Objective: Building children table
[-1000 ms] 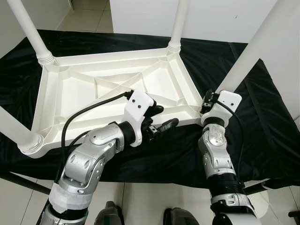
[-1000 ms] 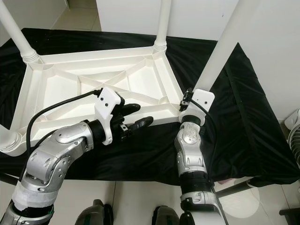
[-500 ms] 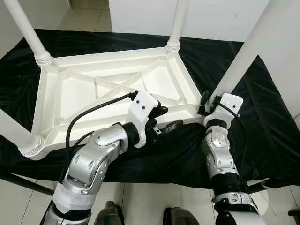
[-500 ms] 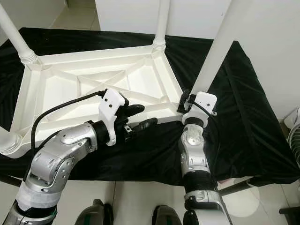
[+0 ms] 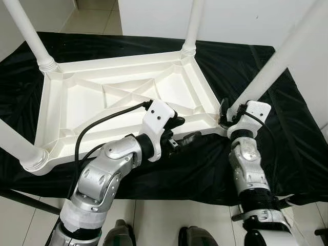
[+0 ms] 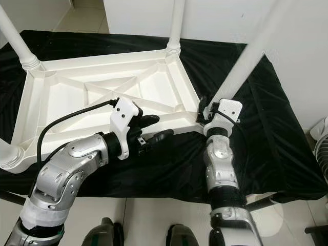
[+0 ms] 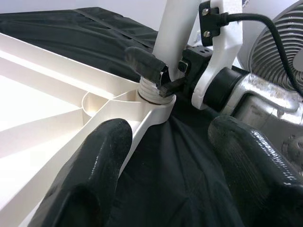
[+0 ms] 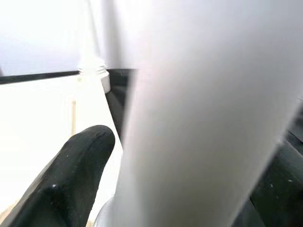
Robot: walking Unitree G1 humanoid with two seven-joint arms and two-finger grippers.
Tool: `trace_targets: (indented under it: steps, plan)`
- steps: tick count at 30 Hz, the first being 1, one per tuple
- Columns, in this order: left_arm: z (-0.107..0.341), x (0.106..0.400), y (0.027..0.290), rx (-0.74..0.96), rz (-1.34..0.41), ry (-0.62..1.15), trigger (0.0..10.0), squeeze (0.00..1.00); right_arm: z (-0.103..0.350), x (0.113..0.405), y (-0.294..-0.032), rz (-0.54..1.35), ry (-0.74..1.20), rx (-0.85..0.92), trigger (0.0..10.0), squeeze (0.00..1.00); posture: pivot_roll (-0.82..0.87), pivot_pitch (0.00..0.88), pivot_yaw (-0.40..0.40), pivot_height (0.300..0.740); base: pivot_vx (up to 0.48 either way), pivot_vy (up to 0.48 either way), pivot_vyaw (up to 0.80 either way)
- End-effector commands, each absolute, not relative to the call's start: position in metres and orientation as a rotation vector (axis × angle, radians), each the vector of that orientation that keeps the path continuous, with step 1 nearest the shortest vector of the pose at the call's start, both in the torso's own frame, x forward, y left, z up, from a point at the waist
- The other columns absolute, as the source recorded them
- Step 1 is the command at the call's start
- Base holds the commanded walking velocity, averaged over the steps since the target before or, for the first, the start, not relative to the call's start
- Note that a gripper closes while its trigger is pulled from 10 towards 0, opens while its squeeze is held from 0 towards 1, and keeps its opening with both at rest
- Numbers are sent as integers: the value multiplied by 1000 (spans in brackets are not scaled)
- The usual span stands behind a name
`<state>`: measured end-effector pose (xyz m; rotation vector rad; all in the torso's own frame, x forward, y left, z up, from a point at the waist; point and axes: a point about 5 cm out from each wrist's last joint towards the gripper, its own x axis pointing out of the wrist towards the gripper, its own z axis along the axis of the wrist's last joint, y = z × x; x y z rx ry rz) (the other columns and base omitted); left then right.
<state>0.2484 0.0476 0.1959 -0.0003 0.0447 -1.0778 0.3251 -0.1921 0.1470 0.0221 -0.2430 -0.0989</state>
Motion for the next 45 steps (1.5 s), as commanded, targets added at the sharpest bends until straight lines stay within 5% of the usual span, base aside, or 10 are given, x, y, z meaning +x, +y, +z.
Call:
trace_targets:
  steps: [1, 5, 6, 8, 9, 26, 27, 33, 44, 45]
  plan:
    - [197, 253, 47, 16, -1006, 35, 10000, 0, 148, 325, -193, -10, -245, 28, 10000, 0, -79, 70, 16, 740, 0, 0, 0]
    - [198, 253, 47, 16, -1009, 32, 10000, 0, 152, 325, -194, 122, -255, 10, 10000, 0, -83, 70, 19, 740, 0, 0, 0]
    - [198, 254, 47, 16, -1009, 31, 10000, 0, 153, 325, -194, 174, -249, 3, 4627, 0, -86, 69, 22, 740, 0, 0, 0]
    - [198, 254, 47, 16, -1009, 31, 10000, 0, 153, 325, -194, 209, -244, -2, 4627, 0, -86, 69, 22, 740, 0, 0, 0]
    - [199, 255, 46, 15, -1010, 28, 10000, 0, 155, 326, -198, 272, -233, 10, 0, 0, -83, 69, 21, 740, 0, 0, 0]
    - [205, 259, 40, 6, -995, -1, 10000, 0, 170, 328, -195, 409, -269, 46, 0, 0, -68, 71, 10, 740, 0, 0, 0]
    - [207, 261, 39, 1, -997, -9, 10000, 0, 172, 327, -195, 408, -273, 23, 10000, 0, -69, 72, 12, 740, 0, 0, 0]
    - [218, 271, 35, -36, -1007, -39, 10000, 0, 183, 323, -194, 427, -302, -4, 10000, 0, -72, 70, 15, 740, 0, 0, 0]
    - [256, 292, 27, -192, -1094, -108, 10000, 0, 182, 299, -178, 733, -216, -136, 10000, 0, -84, 56, 23, 740, 0, 0, 0]
    - [262, 292, 25, -237, -1128, -114, 10000, 922, 180, 297, -177, 763, -194, -147, 10000, 0, -83, 57, 23, 740, 0, 0, 0]
